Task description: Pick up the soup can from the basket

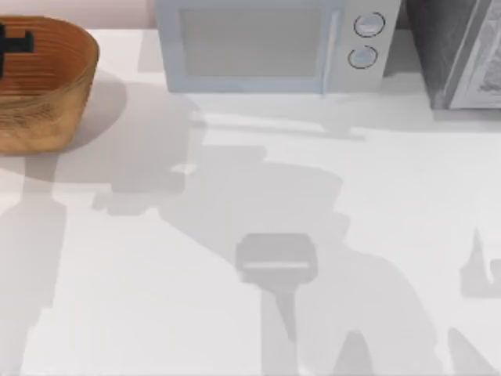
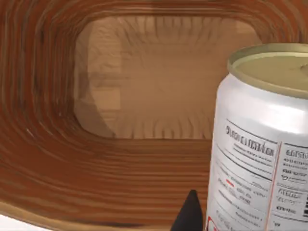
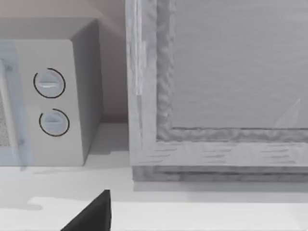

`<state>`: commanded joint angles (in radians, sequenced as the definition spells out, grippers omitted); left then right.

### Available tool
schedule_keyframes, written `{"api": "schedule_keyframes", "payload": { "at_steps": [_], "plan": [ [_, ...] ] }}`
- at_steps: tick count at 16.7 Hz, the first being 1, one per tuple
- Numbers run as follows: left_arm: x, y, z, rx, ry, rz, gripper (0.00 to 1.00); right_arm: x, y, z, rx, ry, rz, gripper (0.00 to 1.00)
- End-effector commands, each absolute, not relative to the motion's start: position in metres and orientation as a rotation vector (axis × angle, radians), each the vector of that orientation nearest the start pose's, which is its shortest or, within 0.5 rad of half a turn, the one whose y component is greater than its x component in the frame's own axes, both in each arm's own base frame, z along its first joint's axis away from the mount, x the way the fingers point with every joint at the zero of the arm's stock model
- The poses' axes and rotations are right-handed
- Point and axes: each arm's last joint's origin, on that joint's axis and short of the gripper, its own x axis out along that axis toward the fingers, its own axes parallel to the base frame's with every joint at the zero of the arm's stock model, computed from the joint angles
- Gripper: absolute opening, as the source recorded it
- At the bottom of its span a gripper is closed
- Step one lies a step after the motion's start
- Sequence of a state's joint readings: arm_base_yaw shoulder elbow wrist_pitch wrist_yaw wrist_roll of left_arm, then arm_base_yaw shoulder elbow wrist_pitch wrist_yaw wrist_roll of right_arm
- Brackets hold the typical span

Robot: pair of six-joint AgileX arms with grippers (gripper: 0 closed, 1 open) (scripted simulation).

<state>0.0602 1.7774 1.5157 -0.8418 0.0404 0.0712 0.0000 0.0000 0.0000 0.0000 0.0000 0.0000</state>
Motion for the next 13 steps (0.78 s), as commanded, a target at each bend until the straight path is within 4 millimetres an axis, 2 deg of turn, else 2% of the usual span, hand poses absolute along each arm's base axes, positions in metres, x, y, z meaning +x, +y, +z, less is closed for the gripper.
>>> {"api": "schedule_keyframes", "payload": {
  "at_steps": [2, 4, 6, 7, 9, 11, 13],
  "plan": [
    [0.331, 0.020, 0.309, 0.011, 0.885, -0.004, 0.00, 0.106, -0.001, 0.160, 0.000, 0.000, 0.000, 1.00],
    [0.273, 0.015, 0.345, 0.020, 0.644, 0.003, 0.00, 0.106, -0.001, 0.160, 0.000, 0.000, 0.000, 1.00],
    [0.212, 0.011, 0.358, 0.027, 0.429, 0.008, 0.00, 0.106, -0.001, 0.160, 0.000, 0.000, 0.000, 1.00],
    [0.185, 0.009, 0.353, 0.028, 0.345, 0.010, 0.00, 0.106, -0.001, 0.160, 0.000, 0.000, 0.000, 1.00],
    [0.146, 0.005, 0.323, 0.029, 0.227, 0.010, 0.00, 0.106, -0.001, 0.160, 0.000, 0.000, 0.000, 1.00],
    [0.122, 0.003, 0.284, 0.026, 0.133, 0.010, 0.00, 0.106, -0.001, 0.160, 0.000, 0.000, 0.000, 1.00],
    [0.110, 0.002, 0.248, 0.022, 0.057, 0.008, 0.00, 0.106, -0.001, 0.160, 0.000, 0.000, 0.000, 1.00]
  ]
}}
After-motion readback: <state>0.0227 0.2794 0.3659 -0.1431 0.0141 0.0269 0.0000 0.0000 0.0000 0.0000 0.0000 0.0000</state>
